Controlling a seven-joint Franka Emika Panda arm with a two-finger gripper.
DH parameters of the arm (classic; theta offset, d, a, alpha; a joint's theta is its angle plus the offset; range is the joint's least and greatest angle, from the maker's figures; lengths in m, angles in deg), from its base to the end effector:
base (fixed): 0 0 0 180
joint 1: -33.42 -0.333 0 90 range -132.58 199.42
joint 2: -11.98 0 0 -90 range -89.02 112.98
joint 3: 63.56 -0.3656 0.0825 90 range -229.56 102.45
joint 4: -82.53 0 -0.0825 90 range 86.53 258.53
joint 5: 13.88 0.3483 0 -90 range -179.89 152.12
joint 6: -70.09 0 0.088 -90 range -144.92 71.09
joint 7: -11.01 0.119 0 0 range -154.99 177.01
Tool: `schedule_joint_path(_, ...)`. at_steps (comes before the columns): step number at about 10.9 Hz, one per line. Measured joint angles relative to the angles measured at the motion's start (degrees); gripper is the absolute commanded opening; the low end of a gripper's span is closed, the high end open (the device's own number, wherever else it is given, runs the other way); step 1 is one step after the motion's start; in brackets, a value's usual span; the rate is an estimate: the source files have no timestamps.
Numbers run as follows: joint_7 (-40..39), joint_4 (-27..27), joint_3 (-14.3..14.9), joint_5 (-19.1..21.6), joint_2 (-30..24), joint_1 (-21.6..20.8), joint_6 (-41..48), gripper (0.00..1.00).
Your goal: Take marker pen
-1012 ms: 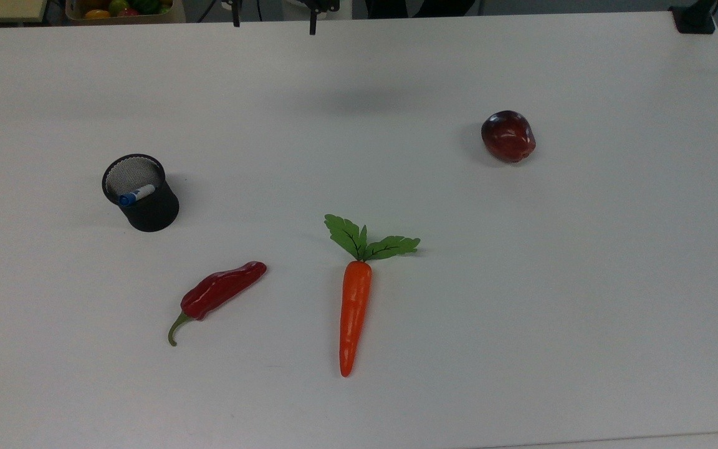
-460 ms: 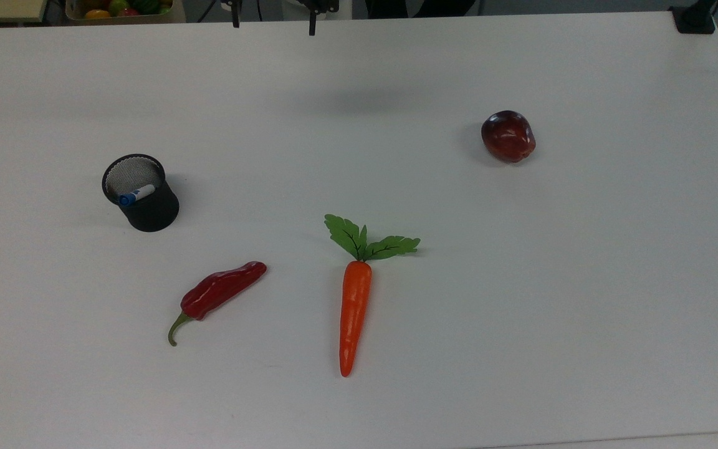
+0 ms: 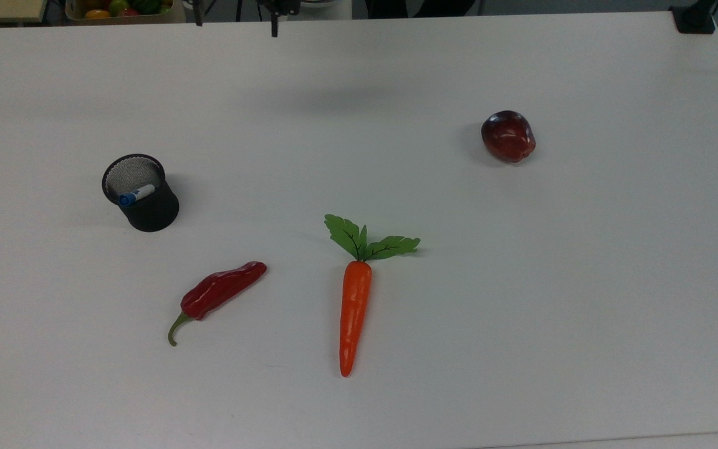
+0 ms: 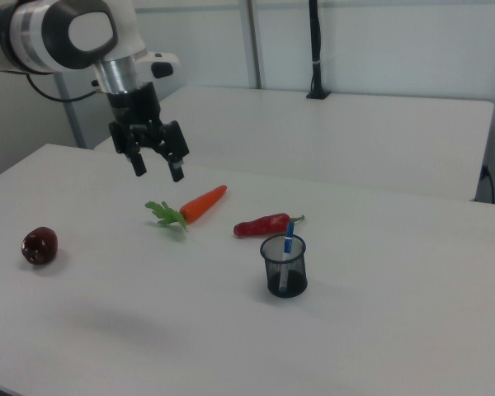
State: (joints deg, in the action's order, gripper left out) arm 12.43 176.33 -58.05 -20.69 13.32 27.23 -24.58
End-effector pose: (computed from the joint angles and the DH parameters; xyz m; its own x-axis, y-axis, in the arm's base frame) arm 0.5325 -0.0062 0.6287 1.0000 -0.0031 -0.0057 -0.0024 -0.9927 0.1205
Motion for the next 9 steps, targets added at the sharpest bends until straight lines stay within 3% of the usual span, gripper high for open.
schedule_joint_path(3,-3.46,0.05,0.29,0.00,1.62,6.46,-5.22,1.00)
schedule_joint_path(6,-8.73,0.16,0.42,0.02,6.27,12.53,-16.69,1.00)
schedule_joint_path(9,-14.46,0.28,0.41,1.58,11.51,14.49,-26.01,0.99)
